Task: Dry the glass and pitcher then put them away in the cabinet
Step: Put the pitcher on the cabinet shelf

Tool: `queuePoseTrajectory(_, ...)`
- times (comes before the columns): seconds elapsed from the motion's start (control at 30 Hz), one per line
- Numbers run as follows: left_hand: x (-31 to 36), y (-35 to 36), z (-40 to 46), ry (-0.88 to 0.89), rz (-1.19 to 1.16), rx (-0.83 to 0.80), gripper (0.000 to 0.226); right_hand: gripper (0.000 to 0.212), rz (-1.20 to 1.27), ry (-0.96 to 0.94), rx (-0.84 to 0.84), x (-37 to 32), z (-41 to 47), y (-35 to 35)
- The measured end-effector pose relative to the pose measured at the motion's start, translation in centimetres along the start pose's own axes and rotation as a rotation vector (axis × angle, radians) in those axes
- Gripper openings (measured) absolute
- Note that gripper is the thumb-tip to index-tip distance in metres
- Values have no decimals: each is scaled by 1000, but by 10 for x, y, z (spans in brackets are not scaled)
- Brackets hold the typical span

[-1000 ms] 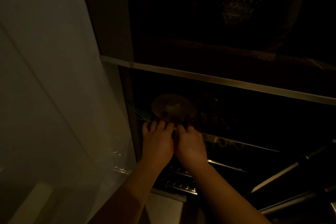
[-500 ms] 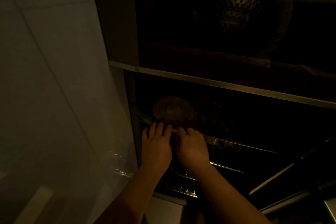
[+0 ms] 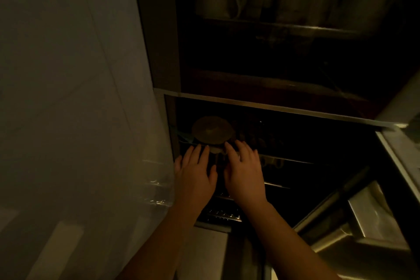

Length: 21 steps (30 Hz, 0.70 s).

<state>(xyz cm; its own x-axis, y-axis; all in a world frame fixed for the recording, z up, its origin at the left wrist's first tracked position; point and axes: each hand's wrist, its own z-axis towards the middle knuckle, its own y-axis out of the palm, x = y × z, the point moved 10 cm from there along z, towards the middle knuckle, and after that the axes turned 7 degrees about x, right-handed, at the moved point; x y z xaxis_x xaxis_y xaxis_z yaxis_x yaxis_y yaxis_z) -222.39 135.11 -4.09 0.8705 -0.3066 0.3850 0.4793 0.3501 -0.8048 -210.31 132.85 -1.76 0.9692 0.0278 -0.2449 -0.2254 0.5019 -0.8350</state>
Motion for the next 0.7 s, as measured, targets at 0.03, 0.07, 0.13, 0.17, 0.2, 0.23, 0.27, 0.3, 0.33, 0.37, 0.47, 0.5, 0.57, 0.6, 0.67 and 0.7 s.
queuePoseTrajectory(0.03,10,-8,1,10,-19,4,54,56,10,17,11,0,1,-11)
queuePoseTrajectory(0.07,21,-16,4,21,-42,17,55,53,20,37,26,1,2,-24)
queuePoseTrajectory(0.13,46,-30,10,47,-94,51,52,50,25,69,65,6,6,-51)
queuePoseTrajectory(0.17,59,-35,14,65,-122,59,51,49,22,80,85,9,9,-66)
queuePoseTrajectory(0.2,75,-39,18,86,-145,52,51,49,21,90,108,13,12,-83)
queuePoseTrajectory(0.23,91,-41,23,114,-163,37,52,48,20,102,131,19,15,-101)
queuePoseTrajectory(0.27,109,-43,27,143,-182,21,53,46,12,116,152,26,18,-119)
queuePoseTrajectory(0.3,127,-45,31,170,-202,8,55,46,-2,134,176,35,20,-137)
queuePoseTrajectory(0.33,145,-46,34,195,-224,-4,56,45,-21,156,199,45,22,-156)
queuePoseTrajectory(0.37,164,-47,36,219,-244,-15,58,45,-43,179,213,57,22,-173)
queuePoseTrajectory(0.47,224,-50,36,309,-289,-39,59,45,-132,254,253,99,19,-224)
queuePoseTrajectory(0.5,244,-50,34,338,-313,-54,59,44,-165,281,263,115,16,-240)
queuePoseTrajectory(0.57,282,-48,30,385,-378,-92,61,44,-233,335,265,149,6,-267)
queuePoseTrajectory(0.6,300,-47,27,408,-408,-105,61,44,-264,364,259,166,-1,-278)
queuePoseTrajectory(0.67,336,-45,20,467,-450,-120,63,45,-312,428,249,202,-15,-296)
queuePoseTrajectory(0.7,353,-42,16,498,-457,-130,65,45,-330,458,246,218,-23,-302)
